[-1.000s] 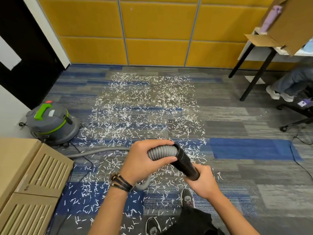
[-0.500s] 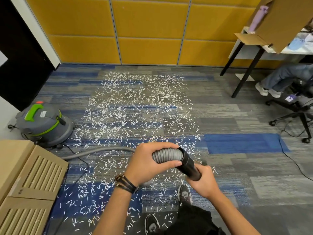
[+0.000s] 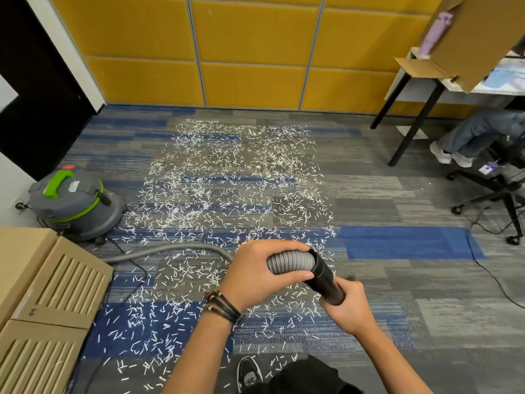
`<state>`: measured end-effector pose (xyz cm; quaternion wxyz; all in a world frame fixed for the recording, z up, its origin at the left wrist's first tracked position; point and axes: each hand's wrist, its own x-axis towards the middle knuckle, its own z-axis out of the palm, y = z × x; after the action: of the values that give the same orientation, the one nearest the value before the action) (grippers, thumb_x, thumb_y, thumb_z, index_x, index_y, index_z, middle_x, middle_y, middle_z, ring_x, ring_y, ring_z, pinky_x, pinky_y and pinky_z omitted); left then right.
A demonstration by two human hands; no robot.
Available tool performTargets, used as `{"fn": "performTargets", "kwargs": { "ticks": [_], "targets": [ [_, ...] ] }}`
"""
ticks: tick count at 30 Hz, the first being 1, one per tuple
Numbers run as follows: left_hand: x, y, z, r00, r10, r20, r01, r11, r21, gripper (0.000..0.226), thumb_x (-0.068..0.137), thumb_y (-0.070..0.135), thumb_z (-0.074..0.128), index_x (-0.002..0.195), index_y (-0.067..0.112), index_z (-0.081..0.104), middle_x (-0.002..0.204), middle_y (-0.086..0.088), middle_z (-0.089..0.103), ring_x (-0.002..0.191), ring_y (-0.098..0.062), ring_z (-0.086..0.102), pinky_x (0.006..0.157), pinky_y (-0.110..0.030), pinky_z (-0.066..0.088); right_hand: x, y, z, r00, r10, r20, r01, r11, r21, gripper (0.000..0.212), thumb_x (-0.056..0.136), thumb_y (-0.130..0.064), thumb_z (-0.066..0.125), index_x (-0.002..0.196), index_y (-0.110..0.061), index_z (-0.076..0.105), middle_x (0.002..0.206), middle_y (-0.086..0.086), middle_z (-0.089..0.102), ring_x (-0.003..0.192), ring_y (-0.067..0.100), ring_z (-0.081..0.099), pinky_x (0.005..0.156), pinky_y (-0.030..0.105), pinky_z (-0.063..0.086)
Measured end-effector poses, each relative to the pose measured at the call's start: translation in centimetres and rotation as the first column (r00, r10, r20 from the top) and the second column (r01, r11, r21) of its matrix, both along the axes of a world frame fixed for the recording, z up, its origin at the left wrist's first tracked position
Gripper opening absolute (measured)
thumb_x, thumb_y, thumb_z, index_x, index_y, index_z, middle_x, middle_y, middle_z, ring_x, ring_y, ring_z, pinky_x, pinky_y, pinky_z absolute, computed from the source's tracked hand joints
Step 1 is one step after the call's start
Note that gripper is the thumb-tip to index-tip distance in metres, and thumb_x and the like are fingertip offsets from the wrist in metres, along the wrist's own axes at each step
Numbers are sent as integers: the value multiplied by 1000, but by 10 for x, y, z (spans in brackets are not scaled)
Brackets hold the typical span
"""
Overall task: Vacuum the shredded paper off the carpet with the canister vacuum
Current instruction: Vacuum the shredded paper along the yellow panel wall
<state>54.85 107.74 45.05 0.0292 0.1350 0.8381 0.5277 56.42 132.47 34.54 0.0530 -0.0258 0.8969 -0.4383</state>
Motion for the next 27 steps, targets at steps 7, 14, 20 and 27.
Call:
{"fn": "performTargets", "kwargs": {
  "ticks": [7, 14, 20, 27],
  "targets": [
    [9, 15, 20, 998, 7, -63, -6, 1000, 23, 45, 72, 55, 85, 114, 39, 78, 103, 32, 74, 97, 5, 71, 87, -11, 51, 23, 7, 12, 1000, -14, -11, 13, 997, -79, 42, 66, 1, 75, 56, -32, 51, 47, -12, 46, 43, 7, 38, 46, 15, 30],
    [30, 32, 37, 981, 74, -178, -69, 997, 31, 45, 74, 47, 92, 116, 36, 79, 104, 25, 76, 96, 1, 73, 88, -16, 54, 26, 17, 30, 996, 17, -82, -28, 990, -136, 14, 62, -13, 69, 61, -23, 58, 48, -13, 47, 43, 8, 40, 46, 14, 30],
    [47, 51, 41, 979, 123, -162, -123, 992, 11, 47, 74, 51, 88, 116, 34, 79, 108, 26, 76, 100, 0, 73, 91, -22, 57, 22, 33, 40, 994, 67, -84, -77, 988, -135, 27, 63, -13, 68, 59, -36, 53, 49, -15, 52, 43, 7, 44, 46, 12, 31],
    [67, 63, 42, 984, 98, -152, -98, 995, 8, 45, 73, 41, 91, 115, 25, 80, 108, 15, 79, 102, -8, 75, 93, -26, 58, 51, 45, 32, 993, 111, -49, -118, 978, -174, 29, 64, -13, 70, 62, -40, 58, 49, -13, 51, 43, 7, 41, 46, 14, 31]
  ]
}}
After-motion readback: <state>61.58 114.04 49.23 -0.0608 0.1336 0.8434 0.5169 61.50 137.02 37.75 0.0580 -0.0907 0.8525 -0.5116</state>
